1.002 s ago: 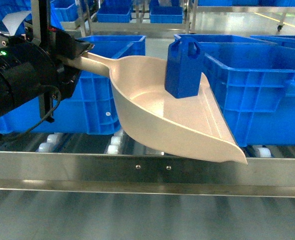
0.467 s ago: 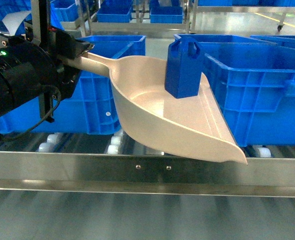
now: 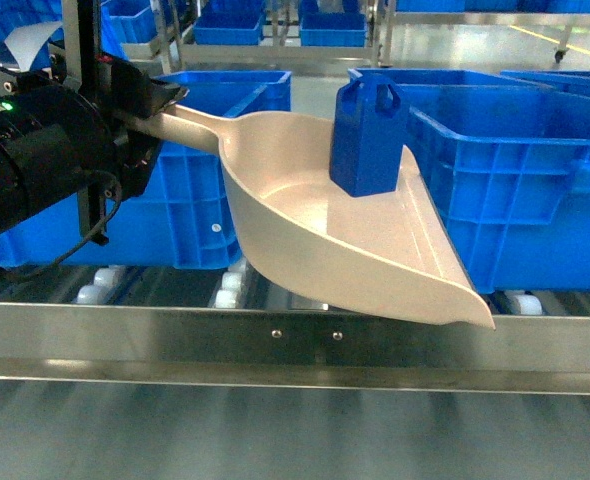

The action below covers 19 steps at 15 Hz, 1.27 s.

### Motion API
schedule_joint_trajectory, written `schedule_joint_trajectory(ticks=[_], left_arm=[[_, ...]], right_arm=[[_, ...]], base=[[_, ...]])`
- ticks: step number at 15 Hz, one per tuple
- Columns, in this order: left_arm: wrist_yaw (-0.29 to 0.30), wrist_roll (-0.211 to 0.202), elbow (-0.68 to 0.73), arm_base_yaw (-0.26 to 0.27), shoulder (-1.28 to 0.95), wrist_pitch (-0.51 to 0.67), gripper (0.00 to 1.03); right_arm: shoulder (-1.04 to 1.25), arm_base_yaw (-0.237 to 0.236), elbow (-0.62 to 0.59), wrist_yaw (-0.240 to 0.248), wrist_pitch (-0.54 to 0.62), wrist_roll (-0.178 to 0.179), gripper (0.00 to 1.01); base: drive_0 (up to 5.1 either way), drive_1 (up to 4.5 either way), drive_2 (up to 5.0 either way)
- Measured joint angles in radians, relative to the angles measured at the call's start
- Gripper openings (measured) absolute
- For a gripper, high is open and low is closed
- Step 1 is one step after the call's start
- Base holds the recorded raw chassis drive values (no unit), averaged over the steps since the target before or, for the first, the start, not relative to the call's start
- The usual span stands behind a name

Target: Place part in tray to right shelf

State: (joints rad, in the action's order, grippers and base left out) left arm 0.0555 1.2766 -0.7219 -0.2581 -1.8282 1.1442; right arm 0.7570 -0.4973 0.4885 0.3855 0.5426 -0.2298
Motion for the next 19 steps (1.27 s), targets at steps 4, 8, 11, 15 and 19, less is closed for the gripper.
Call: schedule_joint_trajectory(ticks=[4, 8, 11, 15, 19], left_arm=[[0.000, 0.000, 0.000, 0.000, 0.000, 0.000, 0.14], [-0.074, 0.053, 0.012, -0.012, -0.006, 0.073, 0.14], [-0.197, 0.283, 0.079, -0.022, 0.027, 0.138, 0.14], [-0.312, 0.310, 0.170, 0.002, 0.238, 0.058, 0.14], [-0.435, 0.237, 0.084, 0.076, 0.309, -0.248, 0.14]], right_arm=[[0.000, 0.000, 0.000, 0.000, 0.000, 0.000, 0.98], [0.000, 0.000, 0.000, 0.000, 0.000, 0.000, 0.98], [0.000, 0.000, 0.000, 0.000, 0.000, 0.000, 0.98], [0.000, 0.000, 0.000, 0.000, 0.000, 0.000, 0.98], [0.000, 0.000, 0.000, 0.000, 0.000, 0.000, 0.98]], base=[[0.0, 0.00, 0.0], [0.0, 0.00, 0.0], [0.0, 0.00, 0.0], [0.0, 0.00, 0.0], [0.0, 0.00, 0.0]])
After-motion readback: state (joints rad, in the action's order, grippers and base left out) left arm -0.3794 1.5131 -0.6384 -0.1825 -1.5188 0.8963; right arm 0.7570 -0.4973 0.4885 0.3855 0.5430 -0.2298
